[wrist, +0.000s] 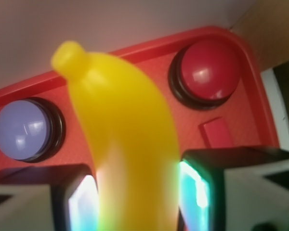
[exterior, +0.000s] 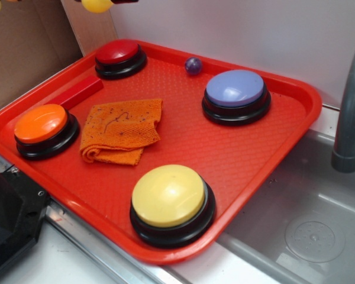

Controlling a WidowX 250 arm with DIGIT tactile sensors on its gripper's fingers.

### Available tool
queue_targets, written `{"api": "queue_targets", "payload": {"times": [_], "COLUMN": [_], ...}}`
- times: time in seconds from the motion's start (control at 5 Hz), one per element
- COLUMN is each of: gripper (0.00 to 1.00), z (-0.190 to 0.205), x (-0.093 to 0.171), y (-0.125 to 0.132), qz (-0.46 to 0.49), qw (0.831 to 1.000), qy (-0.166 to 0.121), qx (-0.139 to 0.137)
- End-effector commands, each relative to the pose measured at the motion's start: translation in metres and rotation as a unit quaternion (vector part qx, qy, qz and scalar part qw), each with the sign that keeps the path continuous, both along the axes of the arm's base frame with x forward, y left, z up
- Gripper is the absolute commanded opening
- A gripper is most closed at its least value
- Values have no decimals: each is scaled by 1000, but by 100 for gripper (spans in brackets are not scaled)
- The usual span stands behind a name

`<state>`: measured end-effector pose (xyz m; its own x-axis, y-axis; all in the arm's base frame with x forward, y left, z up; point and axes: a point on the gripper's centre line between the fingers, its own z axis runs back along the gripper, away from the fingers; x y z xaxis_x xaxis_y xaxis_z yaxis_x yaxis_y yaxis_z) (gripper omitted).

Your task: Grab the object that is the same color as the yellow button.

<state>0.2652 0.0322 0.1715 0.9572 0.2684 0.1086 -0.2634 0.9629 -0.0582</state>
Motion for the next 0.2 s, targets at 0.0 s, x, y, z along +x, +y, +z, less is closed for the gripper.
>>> {"api": "queue_targets", "payload": {"times": [0.0], "gripper": [100], "z": [5], "x": [12], "y": [16], "qz": [38], "qw": [998], "qy": [58], "qx": [8]}}
